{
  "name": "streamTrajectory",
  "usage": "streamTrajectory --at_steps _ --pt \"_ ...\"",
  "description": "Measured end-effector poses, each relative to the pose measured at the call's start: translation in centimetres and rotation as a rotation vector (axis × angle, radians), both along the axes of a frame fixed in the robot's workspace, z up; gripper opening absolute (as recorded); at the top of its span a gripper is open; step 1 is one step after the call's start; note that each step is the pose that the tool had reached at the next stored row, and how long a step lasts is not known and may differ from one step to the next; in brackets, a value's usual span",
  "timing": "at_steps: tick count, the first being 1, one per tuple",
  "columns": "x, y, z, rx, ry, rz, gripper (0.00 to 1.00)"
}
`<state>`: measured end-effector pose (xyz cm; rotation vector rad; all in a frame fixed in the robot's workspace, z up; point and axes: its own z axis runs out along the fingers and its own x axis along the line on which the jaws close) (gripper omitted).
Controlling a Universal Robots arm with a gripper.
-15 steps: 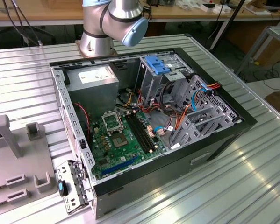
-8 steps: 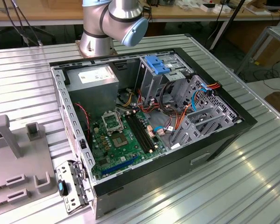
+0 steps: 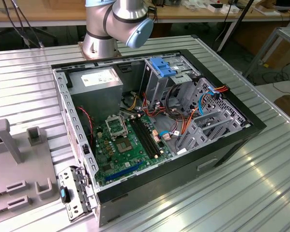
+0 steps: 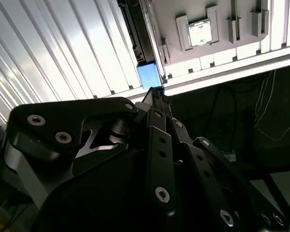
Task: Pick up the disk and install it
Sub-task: 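Pick up the disk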
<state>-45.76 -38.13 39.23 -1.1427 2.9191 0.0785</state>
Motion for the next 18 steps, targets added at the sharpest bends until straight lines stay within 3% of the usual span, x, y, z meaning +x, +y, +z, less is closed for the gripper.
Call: streamTrajectory --at_steps 6,11,15,18 --pt "0.0 0.0 0.0 0.0 0.0 0.11 0.11" --pt "0.0 0.0 0.0 0.0 0.0 0.252 0.11" --pt "0.0 0.0 0.0 0.0 0.0 0.331 0.11" --pt "0.0 0.0 -0.03 0.0 0.0 0.423 0.11"
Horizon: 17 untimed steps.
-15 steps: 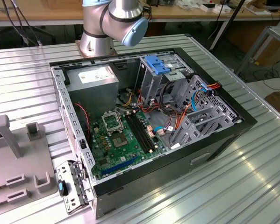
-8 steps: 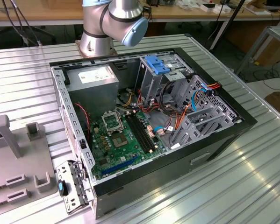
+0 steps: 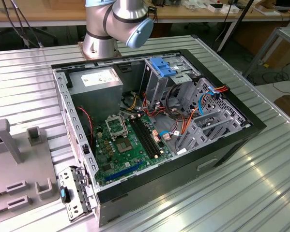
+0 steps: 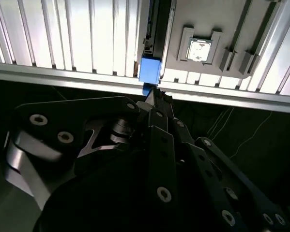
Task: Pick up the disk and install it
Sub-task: 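Pick up the disk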
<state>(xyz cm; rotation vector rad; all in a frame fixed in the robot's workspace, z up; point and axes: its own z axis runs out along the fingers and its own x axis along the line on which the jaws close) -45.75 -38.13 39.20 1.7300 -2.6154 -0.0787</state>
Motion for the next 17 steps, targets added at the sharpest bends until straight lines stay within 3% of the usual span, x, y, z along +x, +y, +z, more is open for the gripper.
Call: streamTrajectory --at_steps 5,7,11,17 --pt "0.0 0.0 -0.07 -0.0016 -0.0034 0.093 0.11" --pt "-0.02 0.0 -0.14 -0.0056 -0.0144 0.109 0.11" --pt "-0.02 0.0 -0.28 -0.007 -0.0237 0.171 0.11" --pt "0.01 0.01 -0.48 -0.007 -0.0269 0.204 0.11"
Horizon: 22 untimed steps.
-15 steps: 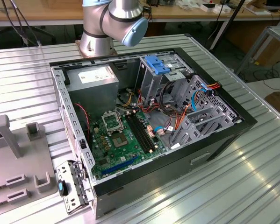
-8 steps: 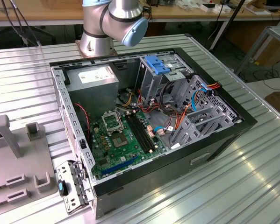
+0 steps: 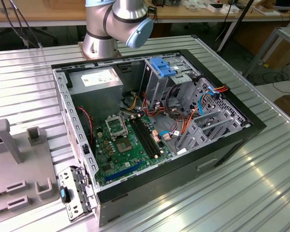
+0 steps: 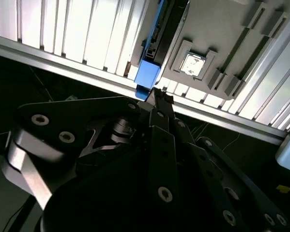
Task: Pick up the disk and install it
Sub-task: 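Pick up the disk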
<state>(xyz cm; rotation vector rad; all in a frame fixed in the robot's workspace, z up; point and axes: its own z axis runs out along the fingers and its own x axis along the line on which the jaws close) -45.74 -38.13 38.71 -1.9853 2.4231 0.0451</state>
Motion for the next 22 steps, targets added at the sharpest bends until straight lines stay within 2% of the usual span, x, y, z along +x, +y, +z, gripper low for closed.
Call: streamTrajectory --at_steps 1,4,5,6,9,10,12,13,15,16,18,19,20,21,22 --pt "0.01 0.0 -0.03 -0.0003 0.0001 0.001 0.18" --pt "0.04 -0.01 -0.25 -0.0056 0.0002 0.005 0.18" --pt "0.04 0.0 -0.34 -0.0071 0.0001 0.006 0.19" --pt "0.03 0.0 -0.39 -0.0076 0.0001 0.007 0.25" --pt "0.03 -0.01 -0.52 -0.0083 0.0002 0.009 0.26" --pt "0.03 -0.01 -0.56 -0.0083 0.0001 0.009 0.33" --pt "0.03 -0.01 -0.62 -0.0084 0.0001 0.01 0.34" --pt "0.04 0.0 -0.66 -0.0083 0.0 0.012 0.4" --pt "0.03 -0.01 -0.81 -0.0082 -0.0005 0.021 0.42" --pt "0.03 -0.01 -0.91 -0.0083 -0.001 0.029 0.48" --pt "0.03 0.0 -1.08 -0.0084 -0.0026 0.059 0.48" --pt "0.03 -0.01 -1.14 -0.0084 -0.004 0.071 0.49" --pt "0.02 0.0 -1.18 -0.009 -0.0105 0.078 0.49" --pt "0.03 0.0 -1.21 -0.0095 -0.0163 0.083 0.55" --pt "0.03 -0.01 -1.25 -0.0102 -0.0222 0.089 0.55"
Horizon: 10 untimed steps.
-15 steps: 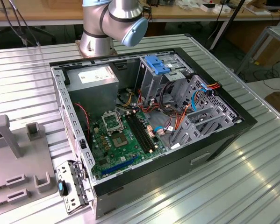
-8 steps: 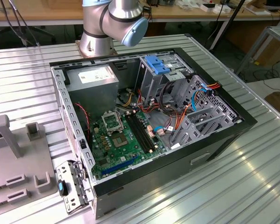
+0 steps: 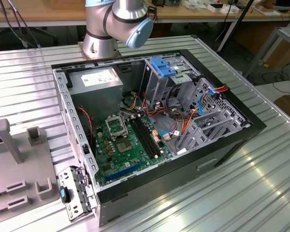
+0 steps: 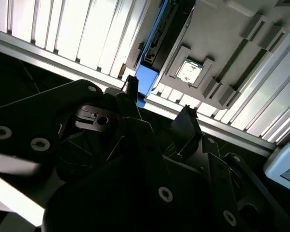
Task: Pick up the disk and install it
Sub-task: 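Pick up the disk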
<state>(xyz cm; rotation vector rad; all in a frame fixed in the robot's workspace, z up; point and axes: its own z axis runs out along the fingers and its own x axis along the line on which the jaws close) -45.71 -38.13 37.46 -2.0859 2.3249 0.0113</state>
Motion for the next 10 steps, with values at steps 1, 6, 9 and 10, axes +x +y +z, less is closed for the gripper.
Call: streamTrajectory --at_steps 1,6,9,10 --pt "0.0 0.0 -0.03 -0.0005 -0.0044 0.006 0.55" --pt "-0.04 0.0 -0.44 -0.0045 -0.0116 0.08 0.55" --pt "-0.15 0.02 -1.3 -0.0044 -0.0115 0.104 0.55" --pt "-0.15 0.05 -1.48 -0.0044 -0.0116 0.104 0.55"
